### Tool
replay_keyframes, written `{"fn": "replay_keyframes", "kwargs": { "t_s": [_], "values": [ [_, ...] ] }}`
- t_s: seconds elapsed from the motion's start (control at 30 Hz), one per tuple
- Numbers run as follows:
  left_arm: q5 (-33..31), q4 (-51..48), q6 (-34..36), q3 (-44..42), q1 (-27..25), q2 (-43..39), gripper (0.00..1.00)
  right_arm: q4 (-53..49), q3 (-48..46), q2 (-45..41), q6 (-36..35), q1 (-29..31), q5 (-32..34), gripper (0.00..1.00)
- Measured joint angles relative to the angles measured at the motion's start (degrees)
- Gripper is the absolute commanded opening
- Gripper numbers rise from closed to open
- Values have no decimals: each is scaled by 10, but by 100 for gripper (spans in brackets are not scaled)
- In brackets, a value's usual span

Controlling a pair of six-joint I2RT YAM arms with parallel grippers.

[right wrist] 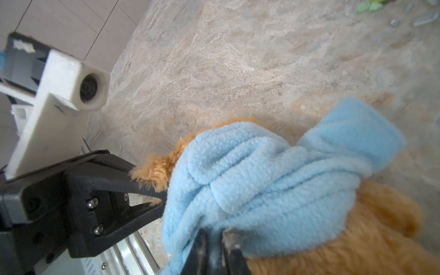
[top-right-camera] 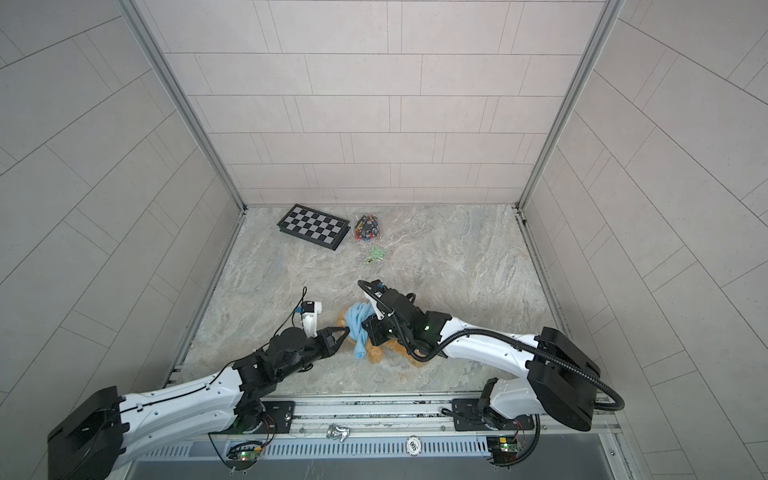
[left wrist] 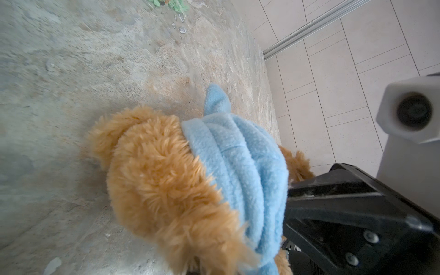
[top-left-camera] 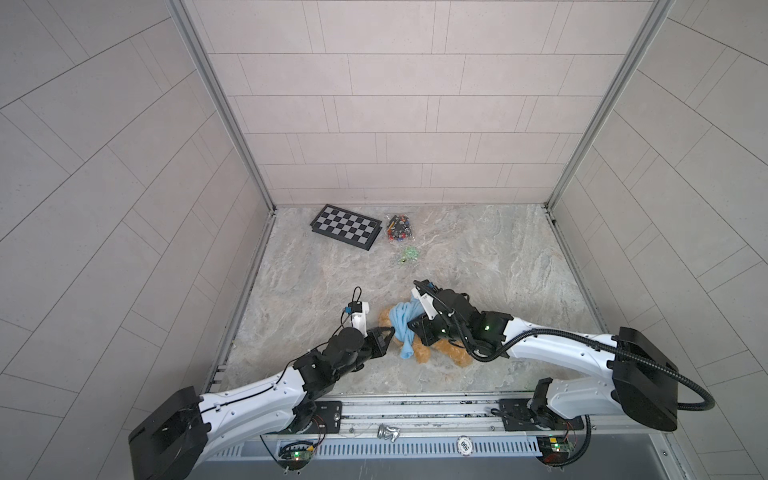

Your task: Dress the teddy bear

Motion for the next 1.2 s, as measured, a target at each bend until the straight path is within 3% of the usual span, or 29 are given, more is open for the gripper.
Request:
{"fn": "replay_keyframes", "kwargs": {
  "t_s": [0.27,0.43,0.6,1.0,1.2],
  "values": [
    [-40,-30,-9,-1,-3,-44,0,-10,0,-28,-9,2,-11,0],
    [-94,-50,-18,-1,10,-63,0,10,-11,-69,16,3,-103,0],
    [-121,-43,-26,-1,12,-57,0,110,-102,-107,79,13,-160,0],
    [-148,-105,-38,0,2,-109,0,181,-173,-122,142,57,-168,0],
    [-156,-150,-47,-3,-1,-162,0,150,-184,-134,129,77,-159,0]
  ]
}}
